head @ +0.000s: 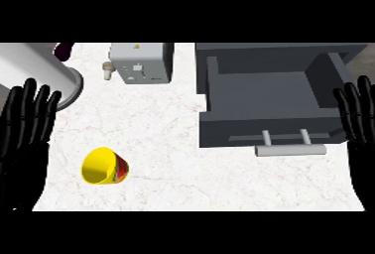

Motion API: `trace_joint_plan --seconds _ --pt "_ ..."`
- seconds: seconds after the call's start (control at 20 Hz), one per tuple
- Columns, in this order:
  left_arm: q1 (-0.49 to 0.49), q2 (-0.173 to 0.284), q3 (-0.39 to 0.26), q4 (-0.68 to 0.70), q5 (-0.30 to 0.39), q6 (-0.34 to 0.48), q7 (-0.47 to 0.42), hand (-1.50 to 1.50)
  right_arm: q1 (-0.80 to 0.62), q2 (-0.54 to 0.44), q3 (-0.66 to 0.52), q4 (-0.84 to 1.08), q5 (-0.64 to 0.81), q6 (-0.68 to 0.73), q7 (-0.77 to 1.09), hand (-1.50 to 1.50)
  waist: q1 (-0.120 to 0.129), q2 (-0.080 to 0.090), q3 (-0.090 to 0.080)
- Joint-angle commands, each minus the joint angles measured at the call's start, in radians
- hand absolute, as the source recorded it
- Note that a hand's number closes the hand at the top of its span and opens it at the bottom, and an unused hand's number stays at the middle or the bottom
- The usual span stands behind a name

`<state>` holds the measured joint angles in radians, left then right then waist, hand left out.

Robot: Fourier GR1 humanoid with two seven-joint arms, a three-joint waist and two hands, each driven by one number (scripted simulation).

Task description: Pick up the cup, place it into the drawer and close the drawer

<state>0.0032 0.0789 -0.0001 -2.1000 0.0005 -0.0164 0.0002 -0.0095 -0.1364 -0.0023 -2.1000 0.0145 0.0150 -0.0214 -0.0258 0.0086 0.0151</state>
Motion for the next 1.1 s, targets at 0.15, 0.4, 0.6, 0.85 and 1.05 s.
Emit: trace_joint_plan --seconds 0.15,0.4,0.6,0.85,1.05 --pt "0.0 0.155 0.017 -0.022 0.338 -0.337 -0.012 -1.5 0.019 0.018 -0.016 0.012 -0.029 0.003 -0.026 -1.5 0.021 -0.011 -0.016" --pt "0.076 0.206 0.017 0.131 0.616 -0.477 0.091 -1.5 0.0 -0.007 0.05 0.084 -0.056 0.074 0.069 -1.5 0.031 -0.003 -0.017" --pt "0.035 0.337 0.158 0.315 0.769 -0.635 0.065 -1.5 -0.081 -0.01 0.028 0.124 -0.069 0.069 0.112 -1.5 0.029 -0.005 -0.016" --pt "-0.084 0.289 0.16 0.539 0.615 -0.665 0.005 -1.5 -0.11 -0.053 -0.053 0.16 -0.156 0.141 0.108 -1.5 0.019 -0.007 -0.016" --pt "-0.084 0.273 0.156 0.64 0.51 -0.721 -0.041 -1.5 -0.165 -0.048 -0.063 0.215 -0.137 0.138 0.091 -1.5 0.023 -0.007 -0.016"
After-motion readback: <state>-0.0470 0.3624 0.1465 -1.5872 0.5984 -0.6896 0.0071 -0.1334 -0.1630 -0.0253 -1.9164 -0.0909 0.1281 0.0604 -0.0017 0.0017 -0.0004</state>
